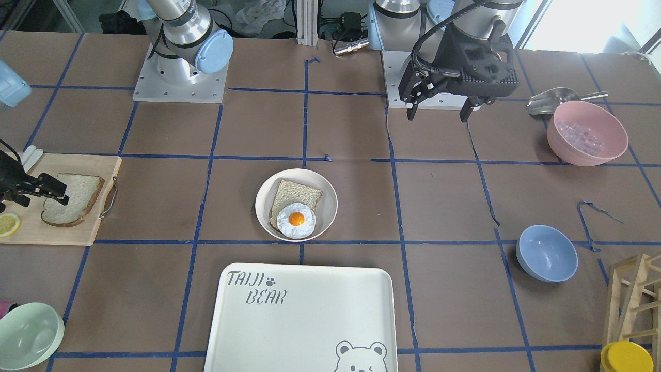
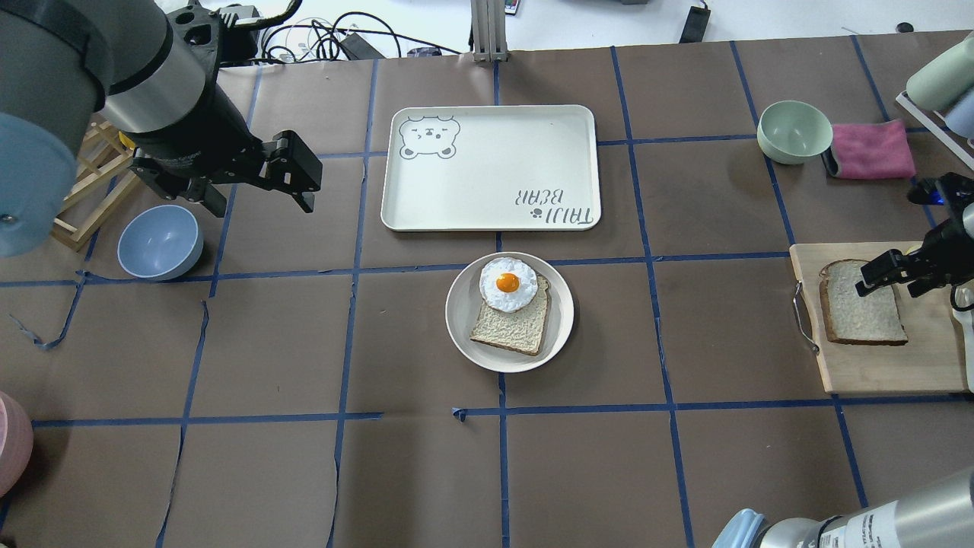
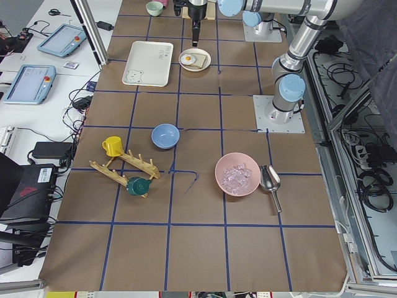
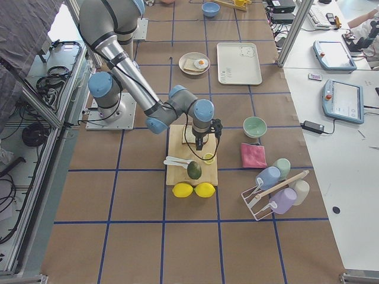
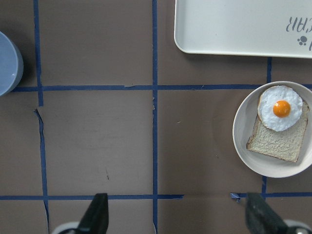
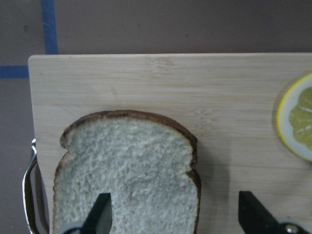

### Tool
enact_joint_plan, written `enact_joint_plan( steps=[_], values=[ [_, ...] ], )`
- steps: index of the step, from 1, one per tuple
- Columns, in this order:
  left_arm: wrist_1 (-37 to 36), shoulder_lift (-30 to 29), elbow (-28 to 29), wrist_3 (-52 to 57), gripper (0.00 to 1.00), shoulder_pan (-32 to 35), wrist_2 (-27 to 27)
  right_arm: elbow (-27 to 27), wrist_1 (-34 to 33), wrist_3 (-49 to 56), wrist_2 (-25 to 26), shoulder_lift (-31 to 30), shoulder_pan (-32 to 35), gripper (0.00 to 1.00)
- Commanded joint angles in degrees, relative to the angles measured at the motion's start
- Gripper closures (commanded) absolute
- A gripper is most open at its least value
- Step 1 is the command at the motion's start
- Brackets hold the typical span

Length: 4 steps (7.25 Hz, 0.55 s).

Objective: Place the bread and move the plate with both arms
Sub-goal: 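Lower the right gripper onto the bread slice on the cutting board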

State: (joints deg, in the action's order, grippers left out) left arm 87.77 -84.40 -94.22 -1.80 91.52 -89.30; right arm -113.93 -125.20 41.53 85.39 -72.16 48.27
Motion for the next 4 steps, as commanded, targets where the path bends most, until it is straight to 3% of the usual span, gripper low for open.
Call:
enact_joint_plan(
  steps=[1,3,4],
  values=[
    [-0.1,-0.1,0.3,0.2,0.00,-0.1,0.0,-0.3,1.1,0.2,-0.1,0.2,-0.5,0.28],
    [-0.1,-0.1,0.4,0.1,0.00,-0.1,0.0,-0.1,1.1,0.4,-0.1,0.1,-0.5,0.52],
    [-0.1,-0.1,0.3,0.2,0.00,0.0,0.0,0.0,1.1,0.7,-0.1,0.1,-0.5,0.57]
  ],
)
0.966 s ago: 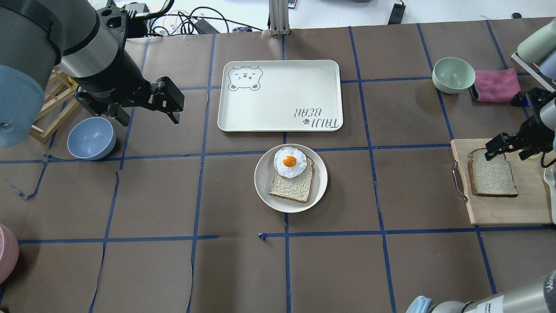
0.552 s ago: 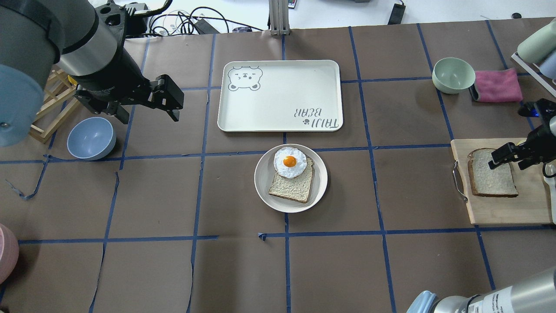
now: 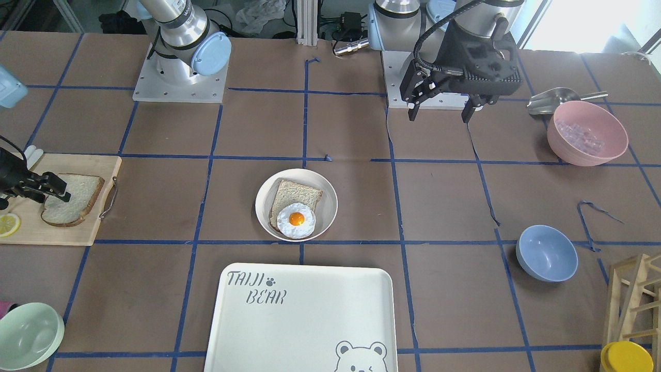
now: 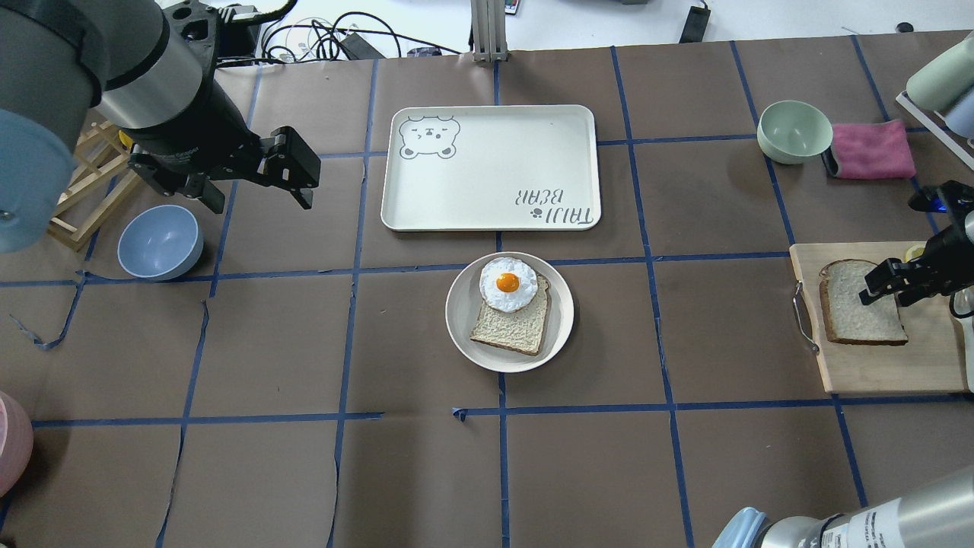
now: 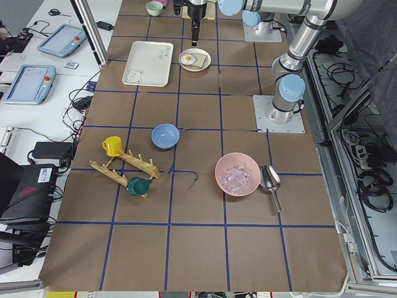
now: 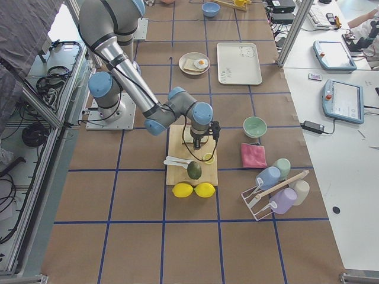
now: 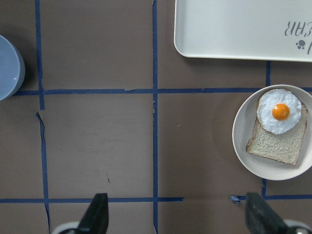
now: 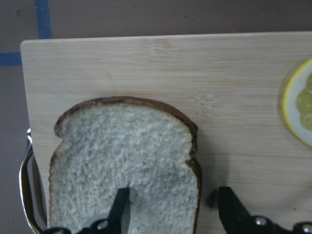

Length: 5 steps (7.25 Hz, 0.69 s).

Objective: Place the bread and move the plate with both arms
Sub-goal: 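Lower the right gripper onto the bread slice on the cutting board, then grasp the bread slice edge with the right gripper and lift it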

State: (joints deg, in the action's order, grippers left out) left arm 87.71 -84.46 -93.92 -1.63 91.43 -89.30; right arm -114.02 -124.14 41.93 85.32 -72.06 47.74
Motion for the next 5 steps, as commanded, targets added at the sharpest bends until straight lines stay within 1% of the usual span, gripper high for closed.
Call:
enact_joint_plan(
  steps=[1,2,4,5],
  values=[
    [0.0,0.1,-0.1,0.1,0.00,0.0,0.0,0.1,0.0,0.3,-0.1,0.1,0.0,0.63],
    [0.0,0.2,-0.3,-0.1,0.00,0.1,-0.1,0.1,0.0,0.4,-0.1,0.1,0.0,0.71],
    [0.0,0.2,-0.3,0.0,0.00,0.1,0.0,0.1,0.0,0.4,-0.2,0.0,0.0,0.92],
    [0.0,0.2,-0.3,0.0,0.00,0.0,-0.1,0.2,0.1,0.5,-0.2,-0.2,0.0,1.00]
  ],
)
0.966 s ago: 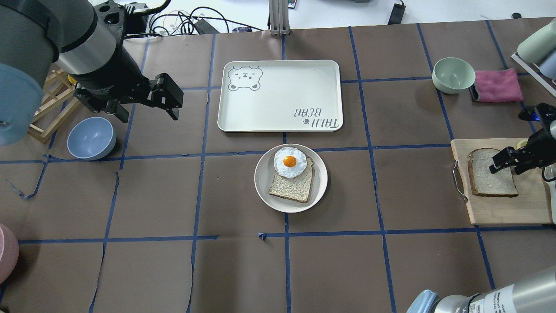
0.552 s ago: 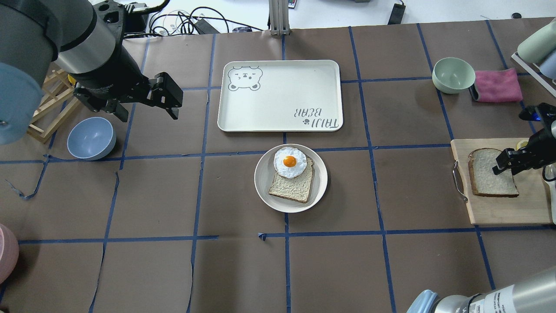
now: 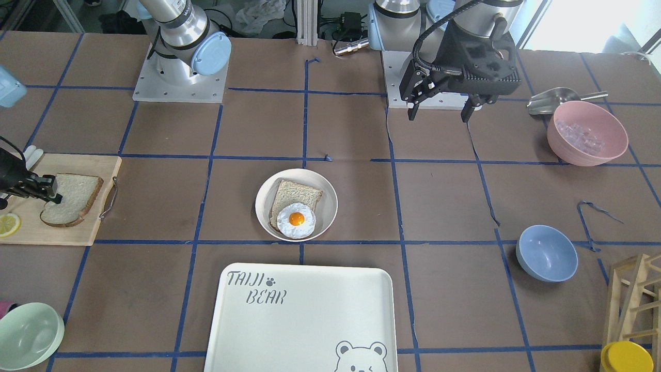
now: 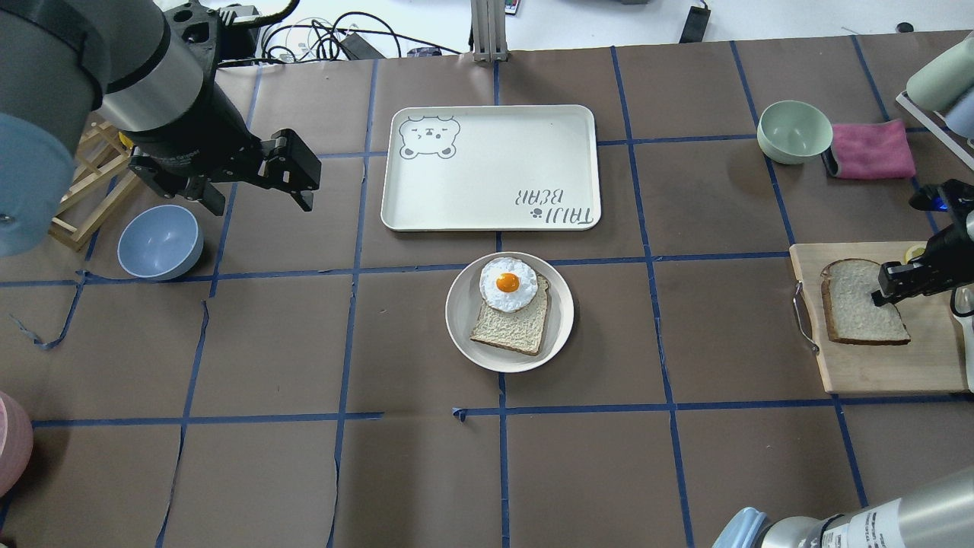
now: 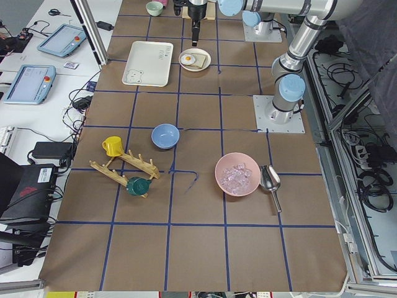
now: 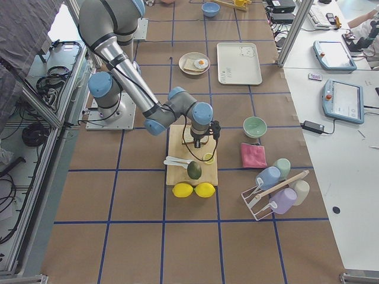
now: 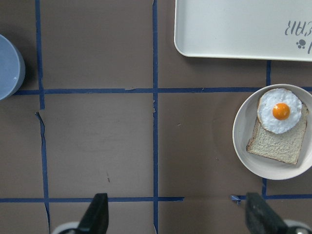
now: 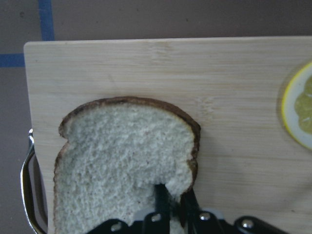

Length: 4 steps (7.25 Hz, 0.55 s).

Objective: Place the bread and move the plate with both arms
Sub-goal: 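Grasp the bread slice edge with the right gripper and lift it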

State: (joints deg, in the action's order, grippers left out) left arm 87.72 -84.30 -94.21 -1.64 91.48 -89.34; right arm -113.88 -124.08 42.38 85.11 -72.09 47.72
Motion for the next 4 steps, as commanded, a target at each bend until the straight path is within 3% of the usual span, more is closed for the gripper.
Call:
enact_joint_plan(
  steps=[1,4],
  values=[
    [0.0,0.0,0.0,0.0,0.00,-0.1,0.0,-0.1,0.0,0.1,0.1,-0.2,0.0,1.00],
    [0.0,0.2,-0.1,0.3,0.00,-0.1,0.0,0.0,0.0,-1.0,0.2,-1.6,0.6,1.00]
  ],
)
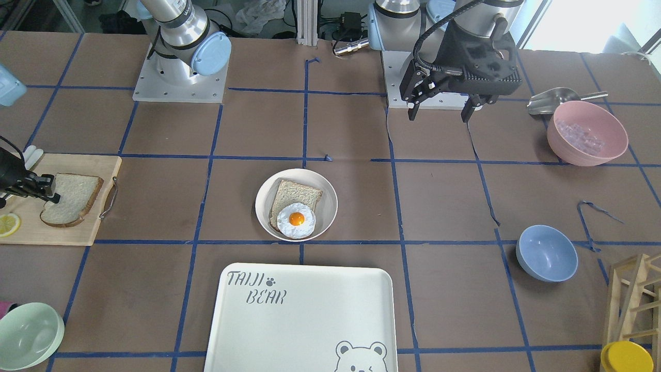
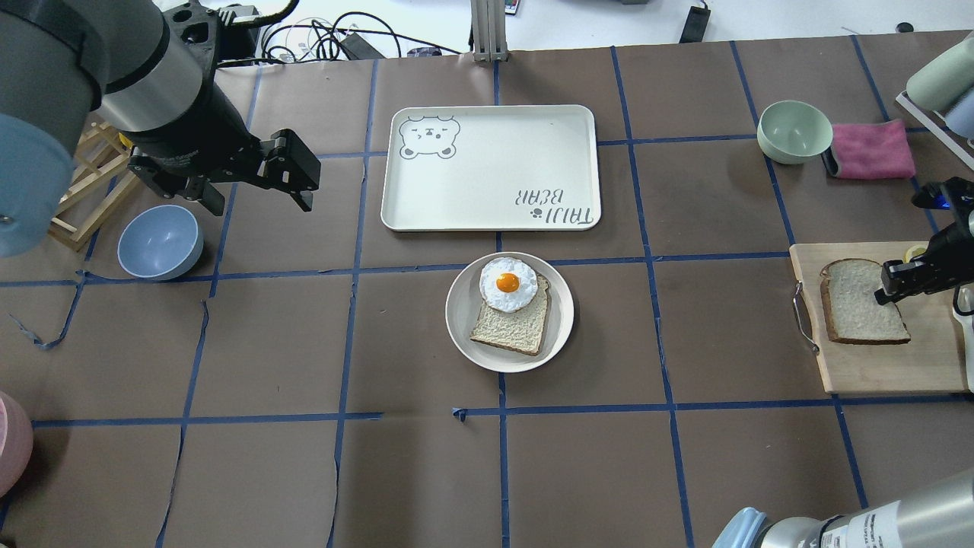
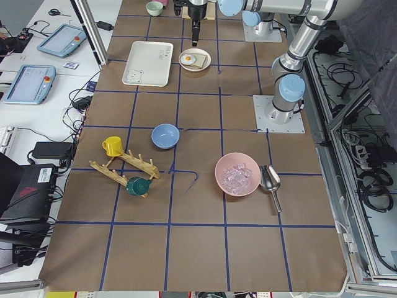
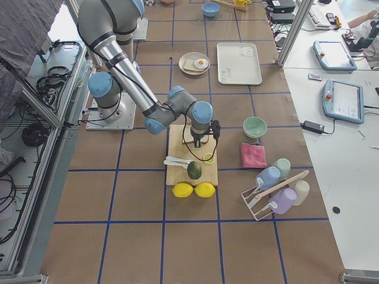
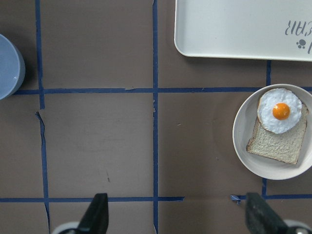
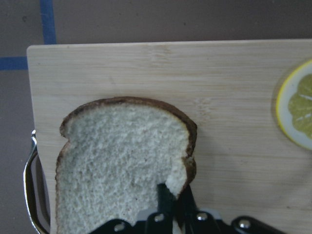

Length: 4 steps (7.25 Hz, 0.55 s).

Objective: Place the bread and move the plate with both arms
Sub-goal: 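Grasp the bread slice edge with the right gripper and lift it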

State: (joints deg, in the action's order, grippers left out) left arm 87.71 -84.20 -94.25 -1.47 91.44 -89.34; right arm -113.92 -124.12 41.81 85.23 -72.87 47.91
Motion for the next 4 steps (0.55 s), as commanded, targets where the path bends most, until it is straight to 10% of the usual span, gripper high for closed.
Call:
enact_joint_plan(
  steps=[1,4],
  values=[
    [0.0,0.1,-0.1,0.2,0.00,0.0,0.0,0.0,0.2,-0.5,0.1,-1.7,0.5,1.00],
    [0.0,0.1,0.0,0.3,0.00,-0.2,0.0,0.2,0.3,-3.2,0.7,-5.2,3.6,1.00]
  ],
)
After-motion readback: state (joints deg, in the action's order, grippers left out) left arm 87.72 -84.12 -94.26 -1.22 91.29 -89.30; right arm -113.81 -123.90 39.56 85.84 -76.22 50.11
